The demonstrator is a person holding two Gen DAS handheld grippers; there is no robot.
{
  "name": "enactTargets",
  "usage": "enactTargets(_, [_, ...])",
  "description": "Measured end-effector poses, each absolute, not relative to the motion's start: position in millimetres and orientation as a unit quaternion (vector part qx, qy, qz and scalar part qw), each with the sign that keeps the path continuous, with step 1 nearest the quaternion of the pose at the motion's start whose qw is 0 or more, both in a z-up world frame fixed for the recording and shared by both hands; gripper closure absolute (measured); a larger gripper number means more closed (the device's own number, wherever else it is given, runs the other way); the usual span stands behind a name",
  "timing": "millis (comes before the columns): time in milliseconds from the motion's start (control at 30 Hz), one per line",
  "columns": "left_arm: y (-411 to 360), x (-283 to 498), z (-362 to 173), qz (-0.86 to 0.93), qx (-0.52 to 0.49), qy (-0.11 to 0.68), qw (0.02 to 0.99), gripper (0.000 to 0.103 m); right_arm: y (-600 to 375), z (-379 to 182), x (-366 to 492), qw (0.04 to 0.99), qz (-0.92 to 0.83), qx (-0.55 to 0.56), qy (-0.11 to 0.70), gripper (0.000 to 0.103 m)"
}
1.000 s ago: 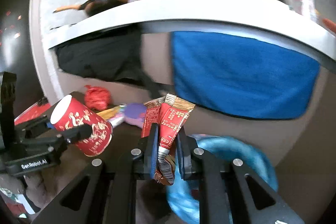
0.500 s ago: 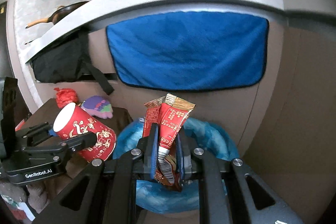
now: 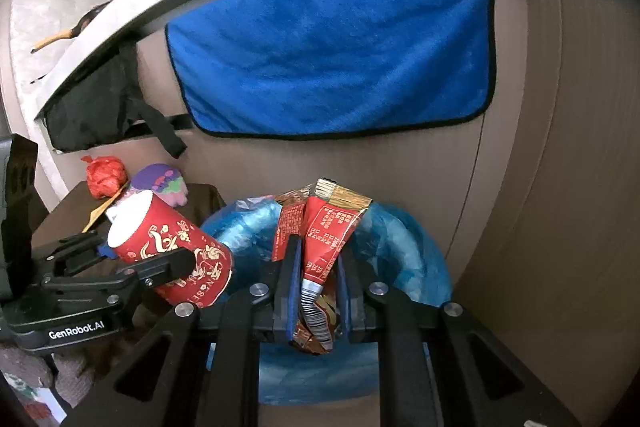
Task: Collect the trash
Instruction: 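Carry the cup and wrappers over the blue-lined bin with both grippers, then open both grippers to drop the cup and wrappers into the bin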
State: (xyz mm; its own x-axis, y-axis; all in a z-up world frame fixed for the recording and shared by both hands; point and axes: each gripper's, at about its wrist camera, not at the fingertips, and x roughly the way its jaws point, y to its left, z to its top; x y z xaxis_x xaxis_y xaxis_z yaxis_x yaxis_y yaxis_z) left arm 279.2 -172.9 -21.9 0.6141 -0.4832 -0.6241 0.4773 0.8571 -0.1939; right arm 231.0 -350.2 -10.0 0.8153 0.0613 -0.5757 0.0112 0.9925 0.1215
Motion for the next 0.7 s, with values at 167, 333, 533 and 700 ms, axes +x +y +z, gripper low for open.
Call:
enactTargets(167, [-177.7,291.4,-29.1,-0.271,-0.009,0.359,0.893,0.045,-355.9,-19.5,236.8,0.948,0.01,0.066,0.313,0.088])
enactTargets(333, [-182.7,295.9,-37.6,-0.273,-0.007,0.37,0.888,0.045,-359.8,-27.0,241.8,0.945,0.01,0.071,0.318,0.088])
enactTargets(533, [-185.6,300.0,-41.4,-0.275,-0.01,0.375,0.885,0.045,-362.0,-37.2,247.6,0.942,0.009,0.074,0.328,0.088])
enactTargets(700, [-185.6,308.1,-24.7,-0.286,-0.034,0.358,0.888,0.046,-364.9,-40.5,251.7,0.941,0.006,0.079,0.33,0.088])
